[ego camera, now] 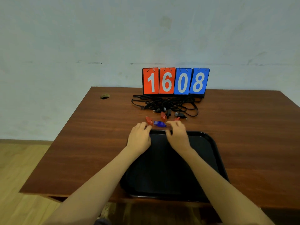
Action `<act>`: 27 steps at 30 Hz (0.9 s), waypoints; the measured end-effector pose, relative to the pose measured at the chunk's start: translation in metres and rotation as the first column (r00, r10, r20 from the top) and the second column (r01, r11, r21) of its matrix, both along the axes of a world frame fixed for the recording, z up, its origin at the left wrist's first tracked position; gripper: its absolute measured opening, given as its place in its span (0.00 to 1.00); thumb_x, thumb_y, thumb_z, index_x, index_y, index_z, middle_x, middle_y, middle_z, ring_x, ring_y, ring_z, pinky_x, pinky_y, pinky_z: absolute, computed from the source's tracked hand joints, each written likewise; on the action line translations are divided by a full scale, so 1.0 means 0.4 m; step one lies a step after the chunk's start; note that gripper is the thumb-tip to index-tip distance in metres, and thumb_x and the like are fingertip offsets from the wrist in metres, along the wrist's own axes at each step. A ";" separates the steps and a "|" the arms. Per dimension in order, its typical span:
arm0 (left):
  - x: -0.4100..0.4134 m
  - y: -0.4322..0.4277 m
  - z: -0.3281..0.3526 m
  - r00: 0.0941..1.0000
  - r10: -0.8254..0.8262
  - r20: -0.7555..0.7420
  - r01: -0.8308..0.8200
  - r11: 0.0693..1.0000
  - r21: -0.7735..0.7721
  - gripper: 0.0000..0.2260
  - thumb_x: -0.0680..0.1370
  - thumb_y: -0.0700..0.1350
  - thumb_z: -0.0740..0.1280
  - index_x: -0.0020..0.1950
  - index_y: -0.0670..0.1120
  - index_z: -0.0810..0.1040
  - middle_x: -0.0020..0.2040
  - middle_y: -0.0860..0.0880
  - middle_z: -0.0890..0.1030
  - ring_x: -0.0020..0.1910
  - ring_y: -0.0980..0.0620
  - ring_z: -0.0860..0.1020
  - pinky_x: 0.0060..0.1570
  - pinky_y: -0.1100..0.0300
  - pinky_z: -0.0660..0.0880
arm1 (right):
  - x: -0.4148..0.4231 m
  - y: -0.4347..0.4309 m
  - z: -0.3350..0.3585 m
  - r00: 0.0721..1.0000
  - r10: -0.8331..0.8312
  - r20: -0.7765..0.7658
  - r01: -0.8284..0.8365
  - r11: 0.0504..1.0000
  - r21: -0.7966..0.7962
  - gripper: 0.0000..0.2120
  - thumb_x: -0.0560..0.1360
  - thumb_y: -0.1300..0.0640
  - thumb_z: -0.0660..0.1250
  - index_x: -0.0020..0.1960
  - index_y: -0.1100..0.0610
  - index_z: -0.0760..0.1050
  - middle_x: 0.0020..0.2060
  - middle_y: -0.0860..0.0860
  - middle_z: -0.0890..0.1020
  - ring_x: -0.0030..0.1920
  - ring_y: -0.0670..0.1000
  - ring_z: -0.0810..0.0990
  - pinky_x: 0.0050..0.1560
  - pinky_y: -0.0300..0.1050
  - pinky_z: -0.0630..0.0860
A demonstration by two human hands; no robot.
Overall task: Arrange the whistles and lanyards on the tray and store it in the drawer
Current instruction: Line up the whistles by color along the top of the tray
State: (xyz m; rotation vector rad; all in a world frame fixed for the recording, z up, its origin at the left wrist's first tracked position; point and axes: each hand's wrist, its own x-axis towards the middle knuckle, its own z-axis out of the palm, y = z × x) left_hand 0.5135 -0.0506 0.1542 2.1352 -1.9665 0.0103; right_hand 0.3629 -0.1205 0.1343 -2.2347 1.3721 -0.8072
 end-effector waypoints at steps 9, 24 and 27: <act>-0.033 -0.195 0.009 0.996 -0.047 0.074 0.035 0.987 0.155 0.18 0.77 0.39 0.60 0.67 0.45 0.70 0.63 0.43 0.71 0.63 0.43 0.68 0.60 0.52 0.66 | -0.043 -0.175 0.000 0.943 0.097 -0.319 -0.050 0.987 0.151 0.27 0.76 0.67 0.57 0.74 0.55 0.62 0.72 0.55 0.64 0.73 0.57 0.58 0.70 0.52 0.63; -0.054 -0.247 -0.038 0.997 -0.078 0.012 0.077 0.993 0.092 0.15 0.78 0.42 0.63 0.64 0.44 0.70 0.59 0.45 0.74 0.59 0.45 0.71 0.59 0.55 0.66 | -0.068 -0.239 -0.017 0.840 0.134 -0.525 -0.085 0.990 0.117 0.13 0.75 0.68 0.60 0.57 0.61 0.77 0.57 0.57 0.73 0.61 0.57 0.67 0.56 0.49 0.72; -0.072 -0.199 -0.008 0.979 -0.014 -0.202 0.009 1.000 -0.025 0.14 0.77 0.46 0.66 0.60 0.44 0.71 0.57 0.47 0.75 0.56 0.48 0.73 0.55 0.58 0.67 | -0.084 -0.230 -0.011 0.850 0.094 -0.519 -0.033 0.991 0.126 0.11 0.77 0.64 0.61 0.57 0.60 0.75 0.57 0.57 0.72 0.60 0.57 0.69 0.55 0.50 0.73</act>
